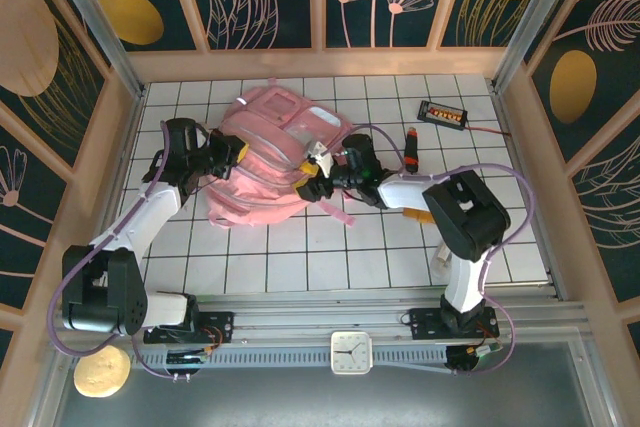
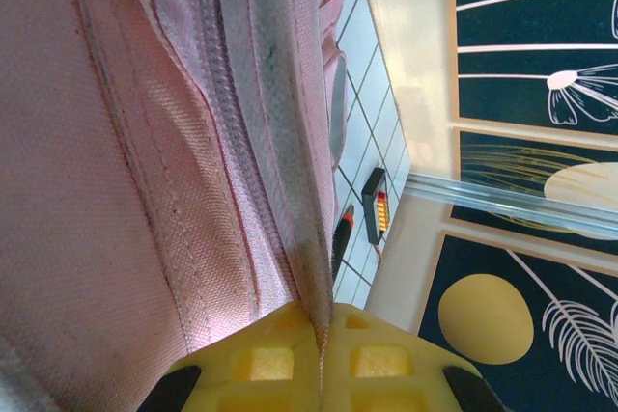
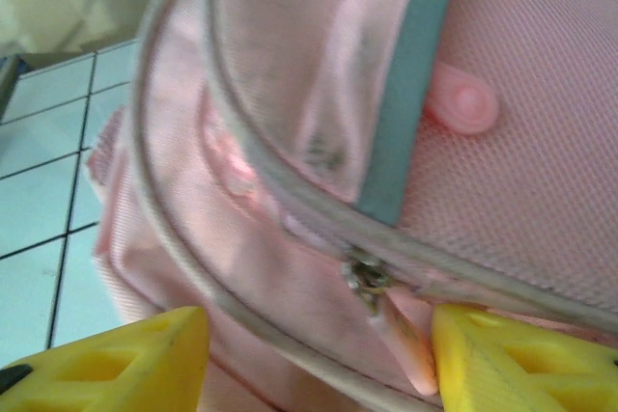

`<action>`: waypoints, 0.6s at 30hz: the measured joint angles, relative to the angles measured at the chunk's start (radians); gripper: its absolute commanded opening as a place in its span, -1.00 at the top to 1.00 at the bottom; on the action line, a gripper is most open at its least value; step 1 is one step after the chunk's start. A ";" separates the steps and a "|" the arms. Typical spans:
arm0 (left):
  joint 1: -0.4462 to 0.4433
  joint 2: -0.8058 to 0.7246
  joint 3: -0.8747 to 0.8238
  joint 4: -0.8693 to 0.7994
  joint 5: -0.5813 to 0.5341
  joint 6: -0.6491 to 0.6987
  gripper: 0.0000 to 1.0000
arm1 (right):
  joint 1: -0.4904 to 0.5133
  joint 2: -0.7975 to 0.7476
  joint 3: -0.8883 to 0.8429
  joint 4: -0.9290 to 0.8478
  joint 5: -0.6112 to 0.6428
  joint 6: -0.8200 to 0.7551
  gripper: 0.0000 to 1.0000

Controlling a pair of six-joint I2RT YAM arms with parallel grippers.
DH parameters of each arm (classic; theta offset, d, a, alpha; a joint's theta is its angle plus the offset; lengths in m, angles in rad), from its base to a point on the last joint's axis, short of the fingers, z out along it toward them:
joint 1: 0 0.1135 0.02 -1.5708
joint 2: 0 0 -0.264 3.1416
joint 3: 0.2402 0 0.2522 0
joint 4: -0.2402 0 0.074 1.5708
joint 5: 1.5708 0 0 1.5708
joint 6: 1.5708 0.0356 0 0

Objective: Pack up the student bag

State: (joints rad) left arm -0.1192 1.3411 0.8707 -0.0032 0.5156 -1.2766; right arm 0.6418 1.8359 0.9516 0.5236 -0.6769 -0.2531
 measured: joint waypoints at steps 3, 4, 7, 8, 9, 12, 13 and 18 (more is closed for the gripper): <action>-0.001 -0.001 -0.002 0.000 0.000 0.000 1.00 | 0.002 -0.032 -0.018 -0.001 -0.002 0.000 -0.22; -0.001 -0.001 -0.002 0.000 0.000 0.000 1.00 | 0.002 -0.034 -0.018 0.002 -0.002 0.000 -0.22; -0.001 -0.001 -0.002 0.000 0.000 0.000 1.00 | 0.002 -0.032 -0.016 0.002 -0.003 0.001 -0.17; -0.001 -0.002 -0.002 0.000 0.000 0.000 1.00 | 0.001 -0.028 -0.011 0.001 -0.002 0.005 -0.16; -0.001 -0.002 -0.002 0.000 0.000 0.000 1.00 | 0.001 -0.021 -0.003 0.003 -0.001 0.011 -0.11; -0.001 -0.002 -0.002 0.000 0.000 0.000 1.00 | -0.002 0.003 0.013 0.016 0.006 0.044 0.11; -0.001 -0.002 -0.002 -0.001 0.000 0.000 1.00 | -0.003 0.010 0.014 0.019 0.010 0.055 0.17; -0.002 -0.003 -0.002 -0.002 -0.001 0.001 1.00 | -0.008 0.031 0.030 0.022 0.021 0.083 0.37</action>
State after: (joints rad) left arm -0.1211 1.3384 0.8688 -0.0048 0.5148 -1.2758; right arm 0.6338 1.8671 0.9817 0.5453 -0.6556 -0.1703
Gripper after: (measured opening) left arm 0.059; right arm 0.336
